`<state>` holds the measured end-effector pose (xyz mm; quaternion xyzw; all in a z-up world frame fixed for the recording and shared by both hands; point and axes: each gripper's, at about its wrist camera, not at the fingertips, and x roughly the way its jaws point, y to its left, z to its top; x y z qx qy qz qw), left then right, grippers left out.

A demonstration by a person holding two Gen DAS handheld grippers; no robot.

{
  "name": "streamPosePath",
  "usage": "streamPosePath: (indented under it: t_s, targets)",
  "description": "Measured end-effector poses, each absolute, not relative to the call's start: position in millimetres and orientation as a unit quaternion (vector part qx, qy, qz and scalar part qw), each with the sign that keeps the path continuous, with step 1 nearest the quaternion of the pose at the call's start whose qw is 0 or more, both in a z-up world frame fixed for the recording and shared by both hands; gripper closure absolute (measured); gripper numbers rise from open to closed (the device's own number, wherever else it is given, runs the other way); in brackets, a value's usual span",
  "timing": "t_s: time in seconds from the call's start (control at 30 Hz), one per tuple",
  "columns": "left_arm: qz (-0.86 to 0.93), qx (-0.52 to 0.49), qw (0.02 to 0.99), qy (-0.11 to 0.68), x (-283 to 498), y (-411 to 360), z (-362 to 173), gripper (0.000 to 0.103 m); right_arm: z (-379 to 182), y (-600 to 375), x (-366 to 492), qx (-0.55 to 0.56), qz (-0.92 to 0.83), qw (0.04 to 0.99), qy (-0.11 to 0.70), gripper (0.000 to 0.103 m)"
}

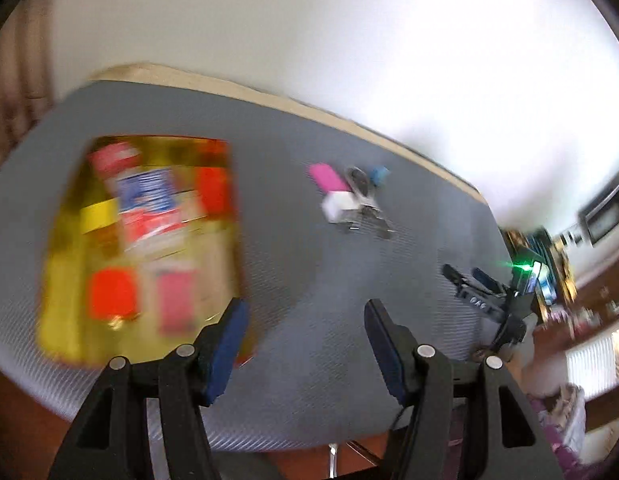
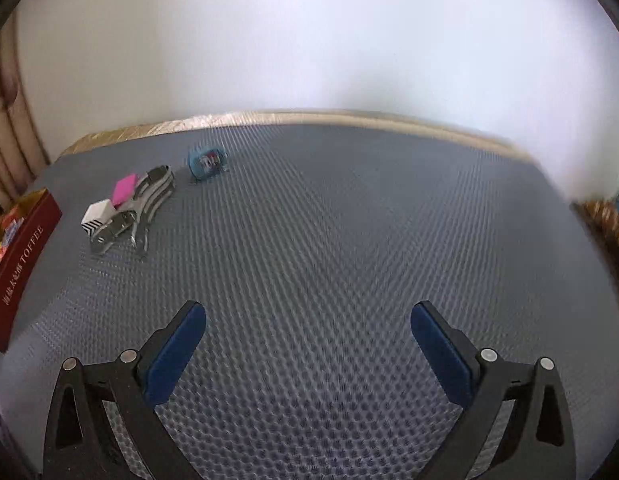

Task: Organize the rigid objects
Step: 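Grasp the white cube beside the metal clip with the left tool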

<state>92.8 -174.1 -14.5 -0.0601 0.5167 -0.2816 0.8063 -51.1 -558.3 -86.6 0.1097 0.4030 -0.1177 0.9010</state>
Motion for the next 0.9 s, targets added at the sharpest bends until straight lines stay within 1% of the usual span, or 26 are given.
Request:
streamPosePath:
  t_s: [0.1,0.23,0.4,0.63,0.73,0.9]
  targets:
    - [-0.287,-0.096,0.781,0.546,130,-217,-19,0.041,-83,-553,-52,0.1,-0.096,0.911,0.389,0.001]
    - [-0.251,-0.098,0.774,0.573,177,-273,-34,0.041,-84,-547,-52,0.093,-0.074,0.914,0.387,0.001]
    - [-0.212,-0.106,0.764,0.6,215,-307,-59,0.041,-83,-553,-60,0.116,-0.045,0.916,0.382,0.0]
    - [-0.193,-0.114,0.753,0.619,228,-320,-83,0.041,-83,-552,-60,0.118,-0.028,0.913,0.39,0.0]
    - [-0.169,-0.091,0.761,0.62,232,-325,-90,0.041,-84,-552,-60,0.12,-0.025,0.911,0.393,0.0]
    - [-0.163,-0.087,0.758,0.625,241,-326,-100,0.041,-87,-551,-56,0.121,-0.021,0.909,0.399,0.0]
